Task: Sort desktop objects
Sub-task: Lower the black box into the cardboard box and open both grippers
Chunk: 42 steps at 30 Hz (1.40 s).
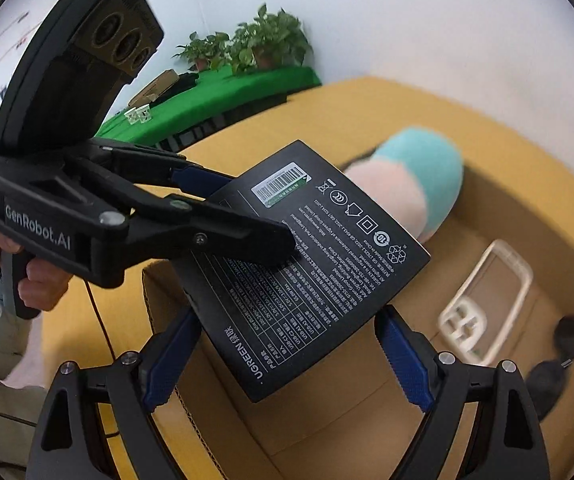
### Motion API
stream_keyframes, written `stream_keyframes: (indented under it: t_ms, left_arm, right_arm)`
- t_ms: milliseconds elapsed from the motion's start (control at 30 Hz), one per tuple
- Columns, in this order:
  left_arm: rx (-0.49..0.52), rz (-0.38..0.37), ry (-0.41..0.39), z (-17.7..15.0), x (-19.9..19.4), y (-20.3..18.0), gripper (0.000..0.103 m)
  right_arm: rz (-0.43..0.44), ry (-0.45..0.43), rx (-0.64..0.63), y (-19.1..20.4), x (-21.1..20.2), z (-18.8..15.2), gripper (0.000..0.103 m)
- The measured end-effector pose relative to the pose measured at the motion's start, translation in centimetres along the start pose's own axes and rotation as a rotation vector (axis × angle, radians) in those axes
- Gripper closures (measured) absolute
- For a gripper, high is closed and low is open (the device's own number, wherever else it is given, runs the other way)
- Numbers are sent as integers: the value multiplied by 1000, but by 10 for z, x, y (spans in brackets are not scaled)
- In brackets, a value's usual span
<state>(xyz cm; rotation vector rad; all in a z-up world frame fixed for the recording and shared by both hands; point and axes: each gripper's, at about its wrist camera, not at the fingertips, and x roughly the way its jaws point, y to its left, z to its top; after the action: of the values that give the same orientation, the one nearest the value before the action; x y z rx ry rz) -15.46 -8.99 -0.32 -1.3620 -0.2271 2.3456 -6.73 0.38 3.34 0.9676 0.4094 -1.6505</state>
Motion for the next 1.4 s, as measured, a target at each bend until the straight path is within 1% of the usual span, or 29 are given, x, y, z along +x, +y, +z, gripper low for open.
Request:
stream_keyframes:
  t_ms: [100,167,233,300,367,400,433,500,567,733,800,900,967,1033,1133,1200,1233,1267,1300,1333,1367,1400]
  left_arm:
    - [-5,7,33,-3,6,0,39]
    - [-10,9,58,-3,9,0,39]
    - [-8,28,86,-5,13,2,39]
    - [-5,49,124,-6,25,-1,39]
    - [-5,72,169,-12,35,-1,40]
    - [15,91,168,-13,35,-5,40]
    - [19,112,179,-14,36,-6,40]
    - [16,128,186,-16,36,-5,42]
    - [14,148,198,-16,36,-5,40]
    - [3,177,225,-15,36,-4,40]
    - [11,201,237,-15,38,-6,40]
    - [25,242,253,-16,40,-7,42]
    - [0,227,247,-14,36,-4,42]
    - [-32,226,237,-12,33,0,42]
    - [-70,225,190,-11,17,5,42]
    - [-52,227,104,-10,-5,-4,42]
    - [-24,239,40,-11,-20,-14,42]
    - [8,249,-27,-14,-36,-26,42]
    - [38,253,-88,-17,-50,-38,42]
    - [78,251,-161,-22,-65,-54,42]
    - [111,249,-218,-27,-77,-67,38]
    - [148,251,-288,-34,-89,-83,30]
  right_arm:
    - [24,42,30,-6,5,-14,15]
    - [23,74,31,-6,10,-16,15]
    - [42,108,53,-10,16,-16,15]
    - [58,168,70,-11,26,-18,15]
    - [63,247,82,-12,40,-18,15]
    - [68,295,87,-12,48,-20,15]
    - [69,319,87,-11,53,-21,15]
    - [77,353,92,-10,60,-22,15]
    - [70,367,91,-7,63,-22,15]
    - [79,387,125,-9,69,-23,15]
    - [80,386,136,-9,72,-29,16]
    - [73,380,143,-8,72,-27,15]
    - [71,368,151,-7,68,-28,15]
    - [71,334,160,-6,59,-29,15]
    - [55,255,178,-4,37,-32,13]
    - [10,195,176,-1,15,-40,9]
    - [-21,157,172,1,0,-44,7]
    - [-77,108,164,4,-20,-51,4]
    - [-124,78,157,6,-33,-57,1]
    - [-197,37,147,9,-51,-65,0]
    - [-252,10,144,8,-67,-76,0]
    - [-326,-21,148,8,-83,-85,0]
